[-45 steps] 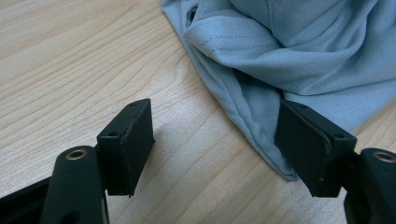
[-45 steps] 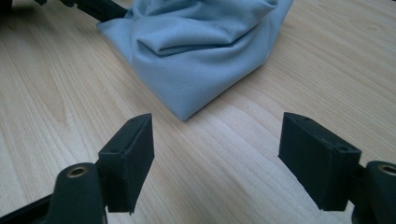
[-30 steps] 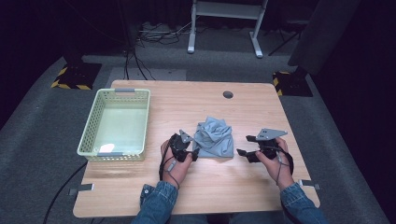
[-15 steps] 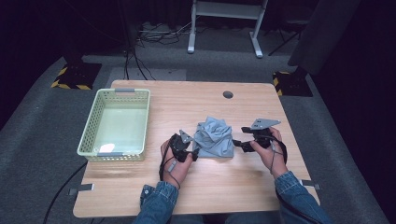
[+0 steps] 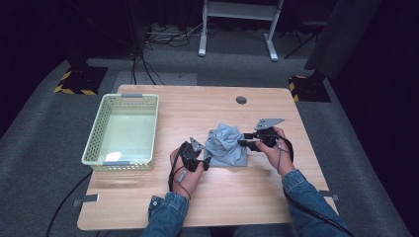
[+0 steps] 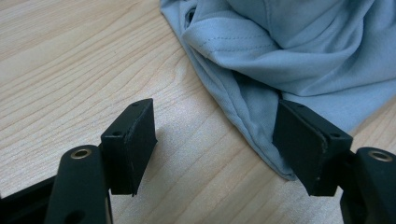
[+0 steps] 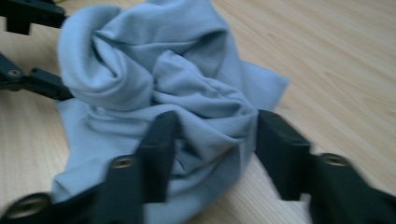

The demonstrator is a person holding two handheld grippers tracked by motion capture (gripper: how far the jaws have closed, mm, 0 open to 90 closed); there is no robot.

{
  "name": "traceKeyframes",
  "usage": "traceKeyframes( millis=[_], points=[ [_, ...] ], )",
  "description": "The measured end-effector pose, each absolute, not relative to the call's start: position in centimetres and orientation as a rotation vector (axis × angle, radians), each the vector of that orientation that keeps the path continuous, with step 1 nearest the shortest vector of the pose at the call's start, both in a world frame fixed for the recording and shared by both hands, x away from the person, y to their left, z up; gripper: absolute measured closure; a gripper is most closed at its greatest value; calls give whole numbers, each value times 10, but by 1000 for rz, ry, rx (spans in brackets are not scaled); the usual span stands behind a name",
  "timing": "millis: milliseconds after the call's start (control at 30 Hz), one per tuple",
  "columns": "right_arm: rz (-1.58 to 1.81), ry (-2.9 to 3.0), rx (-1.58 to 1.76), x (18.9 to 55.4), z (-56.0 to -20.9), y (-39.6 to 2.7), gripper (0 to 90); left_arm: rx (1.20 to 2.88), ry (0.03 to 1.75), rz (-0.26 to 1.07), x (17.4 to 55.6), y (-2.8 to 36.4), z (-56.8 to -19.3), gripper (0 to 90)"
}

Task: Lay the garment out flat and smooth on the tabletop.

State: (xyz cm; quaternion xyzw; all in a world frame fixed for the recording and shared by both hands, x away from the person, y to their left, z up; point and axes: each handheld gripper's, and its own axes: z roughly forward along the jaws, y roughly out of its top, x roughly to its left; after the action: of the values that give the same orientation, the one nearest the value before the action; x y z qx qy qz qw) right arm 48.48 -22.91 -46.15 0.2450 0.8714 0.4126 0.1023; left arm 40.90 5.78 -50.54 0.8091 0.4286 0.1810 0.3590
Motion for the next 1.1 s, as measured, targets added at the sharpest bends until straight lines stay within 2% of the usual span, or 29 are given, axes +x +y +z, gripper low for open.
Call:
traceKeyframes(
  millis=[133,733,1100],
  points=[
    [1203,2567,680,479,-457,-228,820,2086,1106,465,409,58,-505,295],
    [1194,2482,667,457,-435,-242,819,2086,1106,465,409,58,-505,296],
    [1179,2397,756,441,-421,-276,818,2086,1109,468,409,58,-505,295]
  ],
)
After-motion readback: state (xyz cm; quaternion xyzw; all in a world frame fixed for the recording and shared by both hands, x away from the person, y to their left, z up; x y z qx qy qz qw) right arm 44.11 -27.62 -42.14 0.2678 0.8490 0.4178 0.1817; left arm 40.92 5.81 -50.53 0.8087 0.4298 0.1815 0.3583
